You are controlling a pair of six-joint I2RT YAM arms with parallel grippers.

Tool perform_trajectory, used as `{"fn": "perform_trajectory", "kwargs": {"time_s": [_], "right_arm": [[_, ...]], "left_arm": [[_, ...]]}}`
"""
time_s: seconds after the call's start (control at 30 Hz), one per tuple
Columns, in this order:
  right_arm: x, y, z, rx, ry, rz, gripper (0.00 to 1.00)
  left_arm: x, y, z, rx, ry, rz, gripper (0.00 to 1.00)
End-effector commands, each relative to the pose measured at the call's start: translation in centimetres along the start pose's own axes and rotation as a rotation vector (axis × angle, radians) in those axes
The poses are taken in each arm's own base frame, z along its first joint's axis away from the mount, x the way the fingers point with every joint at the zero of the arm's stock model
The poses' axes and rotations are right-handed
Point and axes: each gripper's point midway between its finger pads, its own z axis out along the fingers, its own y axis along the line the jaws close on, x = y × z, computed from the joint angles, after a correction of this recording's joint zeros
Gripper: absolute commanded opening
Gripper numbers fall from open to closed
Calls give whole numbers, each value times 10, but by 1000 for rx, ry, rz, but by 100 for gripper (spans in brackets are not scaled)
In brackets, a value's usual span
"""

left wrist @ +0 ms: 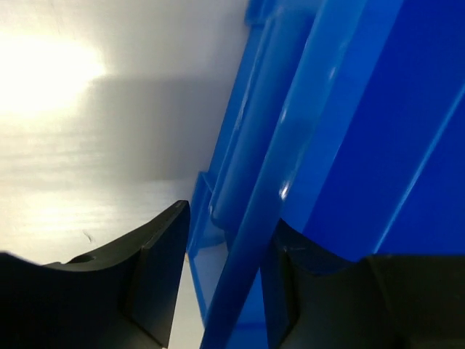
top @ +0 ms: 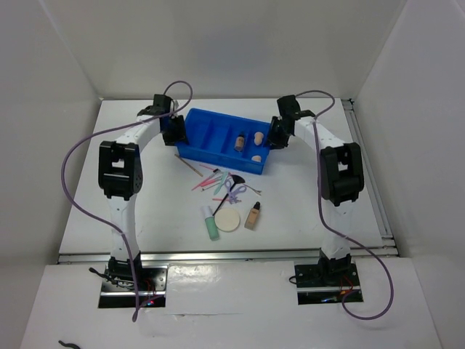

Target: Organize the makeup

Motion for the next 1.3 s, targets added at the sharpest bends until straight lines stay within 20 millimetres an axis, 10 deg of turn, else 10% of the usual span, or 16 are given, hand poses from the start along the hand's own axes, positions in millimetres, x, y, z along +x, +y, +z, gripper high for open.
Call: {"fn": "perform_trajectory", "kwargs": {"time_s": [0.0, 0.07, 0.23, 0.57, 0.8, 1.03, 1.27], "right_arm": [[-35, -3, 0, 48, -80, -46, 30], [-43, -5, 5, 55, -78, -37, 35], [-73, -4, 0, 46, -125, -37, 83], [-88, 7, -84, 42, -241, -62, 98], [35, 12, -124, 30, -116, -80, 98], [194, 17, -119, -11, 164, -74, 95], [229, 19, -100, 30, 200, -101, 93]], "left_arm": [[-5, -15, -25, 36, -55, 30, 55], [2, -17, -25, 41, -54, 38, 58], [0, -25, -30, 47, -51, 47, 70], [-43, -36, -100, -22, -210, 46, 93], [-27, -25, -166, -138, -307, -28, 96], [107, -42, -174, -117, -189, -53, 92], [190, -53, -181, -48, -113, -78, 91]]}}
